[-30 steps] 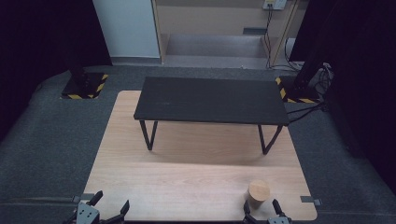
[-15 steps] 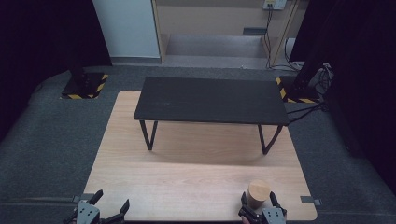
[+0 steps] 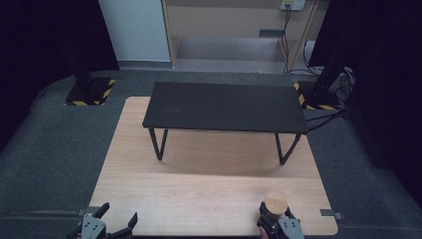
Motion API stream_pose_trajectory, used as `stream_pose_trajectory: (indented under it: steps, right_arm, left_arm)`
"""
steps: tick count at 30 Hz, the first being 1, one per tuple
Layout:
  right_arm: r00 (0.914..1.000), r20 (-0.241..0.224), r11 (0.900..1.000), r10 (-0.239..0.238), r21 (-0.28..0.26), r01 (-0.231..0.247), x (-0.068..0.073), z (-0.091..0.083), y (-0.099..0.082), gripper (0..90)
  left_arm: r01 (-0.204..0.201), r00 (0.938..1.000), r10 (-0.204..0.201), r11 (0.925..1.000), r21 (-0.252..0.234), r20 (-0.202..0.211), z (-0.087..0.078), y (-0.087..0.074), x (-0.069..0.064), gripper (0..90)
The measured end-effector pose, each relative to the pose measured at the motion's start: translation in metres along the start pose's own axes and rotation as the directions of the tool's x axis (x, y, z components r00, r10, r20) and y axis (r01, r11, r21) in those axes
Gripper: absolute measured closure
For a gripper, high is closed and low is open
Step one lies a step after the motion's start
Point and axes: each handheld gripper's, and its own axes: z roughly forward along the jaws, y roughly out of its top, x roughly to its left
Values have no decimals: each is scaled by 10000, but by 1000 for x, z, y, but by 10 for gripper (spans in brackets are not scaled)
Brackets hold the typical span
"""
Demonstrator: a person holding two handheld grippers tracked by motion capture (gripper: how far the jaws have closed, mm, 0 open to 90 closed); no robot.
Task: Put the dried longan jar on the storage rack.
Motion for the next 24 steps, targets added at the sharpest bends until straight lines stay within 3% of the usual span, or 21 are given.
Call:
stream_pose_trajectory:
  steps: [2,6,7,8,10,12,13,14,15,17,24]
  right_arm:
    - [10000,-39,10000,21,-86,-21,1,-2,3,252]
    - [9991,-425,9977,29,-679,-58,-1,-11,38,253]
    - [9991,-425,9977,29,-679,-58,-1,-11,38,253]
    - [9980,-628,9957,-11,-923,-47,-3,-11,57,253]
    - [9968,-779,9932,-175,-1160,84,-5,-8,78,253]
    - [9961,-855,9919,-237,-1263,127,-5,-7,88,253]
    - [9940,-1045,9900,-314,-1397,166,-8,-1,107,253]
    - [9940,-1045,9900,-314,-1397,166,-8,-1,107,253]
    - [9923,-1171,9886,-402,-1490,224,-9,4,126,253]
    - [9910,-1236,9871,-506,-1569,308,-11,10,144,253]
    - [9885,-1345,9841,-692,-1716,455,-17,33,191,253]
  left_arm:
    - [-1,10000,1,10000,-5,-17,-1,0,0,29]
    - [5,10000,-5,10000,-15,1,-1,1,1,29]
    - [5,10000,-5,10000,-15,1,-1,1,1,29]
    - [13,10000,-13,10000,-24,6,-1,1,1,29]
    - [55,10000,-55,10000,-59,8,-2,0,1,29]
    - [71,10000,-71,10000,-65,18,-2,0,1,29]
    - [102,9999,-101,9999,-74,42,-2,0,1,29]
    - [102,9999,-101,9999,-74,42,-2,0,1,29]
    - [113,9999,-112,9999,-88,60,-2,0,1,30]
    - [100,9998,-99,9999,-117,145,-3,0,0,30]
    - [159,9995,-155,9998,-152,275,-4,-1,1,31]
